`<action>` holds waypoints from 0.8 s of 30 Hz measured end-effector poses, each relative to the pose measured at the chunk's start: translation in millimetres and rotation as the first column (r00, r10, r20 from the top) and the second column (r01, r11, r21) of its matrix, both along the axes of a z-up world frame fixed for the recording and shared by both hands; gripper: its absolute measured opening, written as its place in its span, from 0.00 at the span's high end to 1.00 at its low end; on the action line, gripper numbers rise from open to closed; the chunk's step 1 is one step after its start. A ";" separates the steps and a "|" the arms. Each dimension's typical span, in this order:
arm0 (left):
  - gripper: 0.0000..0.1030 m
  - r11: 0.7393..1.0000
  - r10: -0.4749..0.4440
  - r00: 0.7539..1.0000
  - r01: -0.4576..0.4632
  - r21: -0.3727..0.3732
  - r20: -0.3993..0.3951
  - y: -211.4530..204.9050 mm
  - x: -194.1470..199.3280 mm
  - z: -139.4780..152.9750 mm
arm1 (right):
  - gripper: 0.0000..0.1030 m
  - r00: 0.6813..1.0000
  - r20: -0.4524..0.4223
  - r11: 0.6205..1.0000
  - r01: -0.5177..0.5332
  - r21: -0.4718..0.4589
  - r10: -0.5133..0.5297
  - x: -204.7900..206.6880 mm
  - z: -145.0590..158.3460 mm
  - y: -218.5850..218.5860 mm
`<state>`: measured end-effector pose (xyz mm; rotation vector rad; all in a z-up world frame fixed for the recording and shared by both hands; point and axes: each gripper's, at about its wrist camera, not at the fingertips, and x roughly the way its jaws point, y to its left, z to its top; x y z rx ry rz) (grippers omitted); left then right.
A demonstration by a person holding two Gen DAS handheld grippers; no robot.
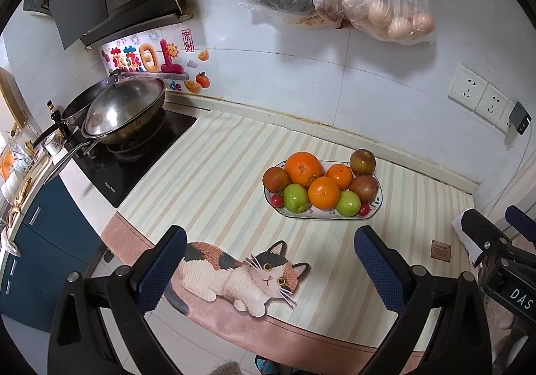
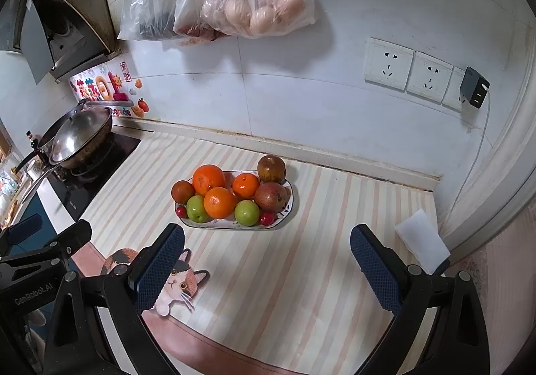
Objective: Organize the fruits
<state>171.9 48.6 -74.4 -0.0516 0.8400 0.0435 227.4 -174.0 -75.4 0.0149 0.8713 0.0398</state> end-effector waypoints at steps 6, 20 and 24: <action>0.01 1.000 -0.003 1.000 0.003 -0.002 -0.001 -1.5 1.1 0.5 | 0.02 1.000 -0.004 1.000 -0.004 0.001 0.004 2.1 -1.1 0.4; 0.01 1.000 -0.015 1.000 0.015 0.002 0.004 -5.4 3.7 1.9 | 0.02 1.000 -0.008 1.000 -0.015 0.001 0.015 5.1 -3.9 -0.4; 0.01 1.000 -0.017 1.000 0.017 -0.001 0.000 -4.7 3.4 0.8 | 0.02 1.000 -0.011 1.000 -0.016 -0.002 0.016 5.6 -4.2 -0.2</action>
